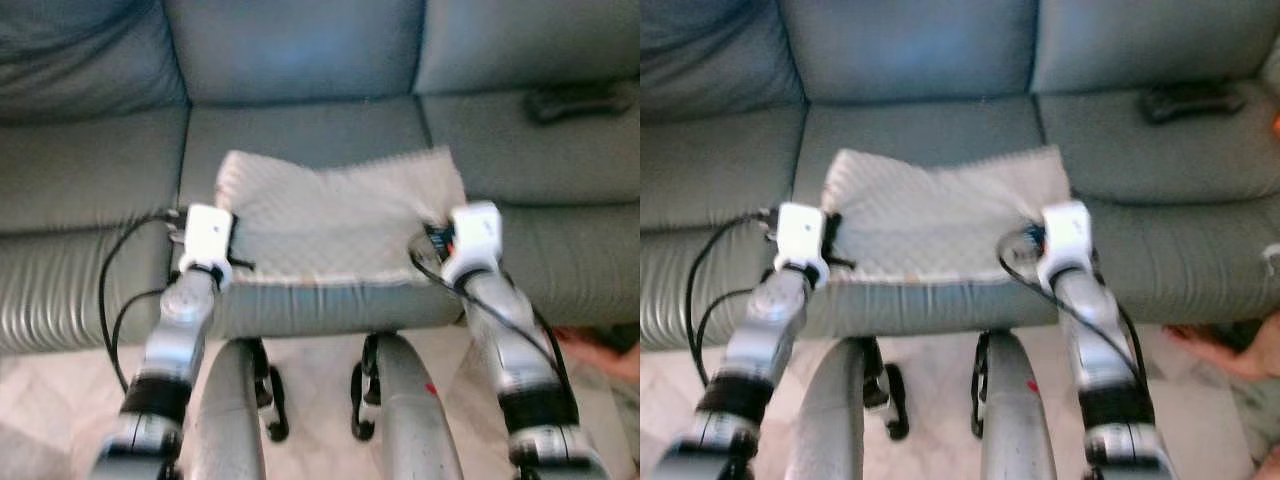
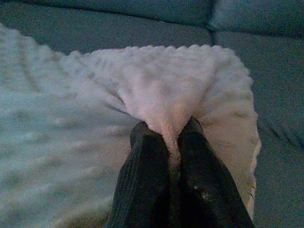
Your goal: Move the pillow to the sofa
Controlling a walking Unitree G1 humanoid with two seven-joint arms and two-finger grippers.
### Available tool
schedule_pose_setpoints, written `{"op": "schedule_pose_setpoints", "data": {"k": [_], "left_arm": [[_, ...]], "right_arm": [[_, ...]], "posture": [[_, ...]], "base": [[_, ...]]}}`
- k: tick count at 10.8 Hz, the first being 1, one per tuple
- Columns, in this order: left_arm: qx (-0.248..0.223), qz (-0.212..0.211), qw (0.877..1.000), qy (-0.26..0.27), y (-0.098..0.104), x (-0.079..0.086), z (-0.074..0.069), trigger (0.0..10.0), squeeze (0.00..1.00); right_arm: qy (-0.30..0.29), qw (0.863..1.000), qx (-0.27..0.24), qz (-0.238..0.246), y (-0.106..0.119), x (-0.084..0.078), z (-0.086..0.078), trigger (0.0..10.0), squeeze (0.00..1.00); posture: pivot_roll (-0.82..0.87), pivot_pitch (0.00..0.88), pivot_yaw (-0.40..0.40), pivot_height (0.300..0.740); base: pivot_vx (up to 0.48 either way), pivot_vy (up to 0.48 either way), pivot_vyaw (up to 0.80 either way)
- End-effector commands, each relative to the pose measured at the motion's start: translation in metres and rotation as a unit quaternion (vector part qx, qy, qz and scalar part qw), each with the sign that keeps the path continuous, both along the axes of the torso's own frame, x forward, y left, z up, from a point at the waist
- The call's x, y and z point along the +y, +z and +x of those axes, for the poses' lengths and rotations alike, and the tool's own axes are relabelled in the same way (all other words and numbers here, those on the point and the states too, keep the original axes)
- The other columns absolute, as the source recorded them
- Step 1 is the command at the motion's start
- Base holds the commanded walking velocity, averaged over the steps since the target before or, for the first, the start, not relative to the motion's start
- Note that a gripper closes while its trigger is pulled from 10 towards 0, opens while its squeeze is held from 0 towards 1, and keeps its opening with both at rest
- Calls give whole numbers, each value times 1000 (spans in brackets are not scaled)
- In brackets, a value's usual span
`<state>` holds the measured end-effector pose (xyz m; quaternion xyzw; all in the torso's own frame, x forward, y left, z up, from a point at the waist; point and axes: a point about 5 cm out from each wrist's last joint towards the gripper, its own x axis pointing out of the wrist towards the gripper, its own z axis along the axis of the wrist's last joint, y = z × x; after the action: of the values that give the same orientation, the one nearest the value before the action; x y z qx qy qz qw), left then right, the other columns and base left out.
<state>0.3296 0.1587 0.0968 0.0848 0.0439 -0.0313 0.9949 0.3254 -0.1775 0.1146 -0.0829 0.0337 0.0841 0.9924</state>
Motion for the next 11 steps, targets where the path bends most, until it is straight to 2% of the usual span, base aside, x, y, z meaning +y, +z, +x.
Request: {"op": "schedule_pose_setpoints", "data": {"k": [1, 2, 4, 5, 6, 7, 8, 9, 11], "left_arm": [[9, 13, 999, 45, -9, 18, -2, 10000, 0], [12, 18, 997, 75, -12, 28, 3, 10000, 0], [12, 28, 995, 100, -13, 37, 10, 10000, 0], [13, 28, 995, 100, -14, 38, 10, 10000, 0], [11, 26, 995, 97, -15, 37, 10, 10000, 0], [2, 24, 994, 105, -14, 39, 10, 10000, 475], [1, 21, 994, 107, -14, 40, 10, 10000, 475], [-2, 18, 994, 110, -14, 42, 10, 10000, 1000], [1, 27, 993, 112, -18, 42, 8, 10000, 1000]], "right_arm": [[12, 1000, 2, -18, 0, -3, 3, 10000, 0], [50, 998, 2, -43, 3, 0, 10, 10000, 0], [63, 997, 8, -41, -3, -6, 12, 10000, 0], [50, 997, 12, -55, -8, -11, 11, 10000, 0], [45, 998, 11, -48, -11, -14, 10, 10000, 0], [50, 997, 8, -53, -15, -14, 8, 10000, 1000], [51, 997, 8, -54, -15, -15, 8, 10000, 1000], [55, 997, 5, -55, -17, -13, 6, 10000, 1000], [47, 997, -1, -61, -19, -14, 5, 10000, 1000]], "posture": [[-39, 414, 25, 638], [-51, 419, 19, 638], [-59, 432, 17, 638], [-59, 432, 17, 638], [-56, 430, 15, 638], [-60, 429, 9, 638], [-60, 429, 8, 638], [-61, 424, 5, 638], [-58, 414, 4, 638]], "base": [[0, 0, 0], [0, 0, 0], [0, 0, 0], [0, 0, 0], [0, 0, 0], [0, 0, 0], [0, 0, 0], [0, 0, 0], [0, 0, 0]]}}
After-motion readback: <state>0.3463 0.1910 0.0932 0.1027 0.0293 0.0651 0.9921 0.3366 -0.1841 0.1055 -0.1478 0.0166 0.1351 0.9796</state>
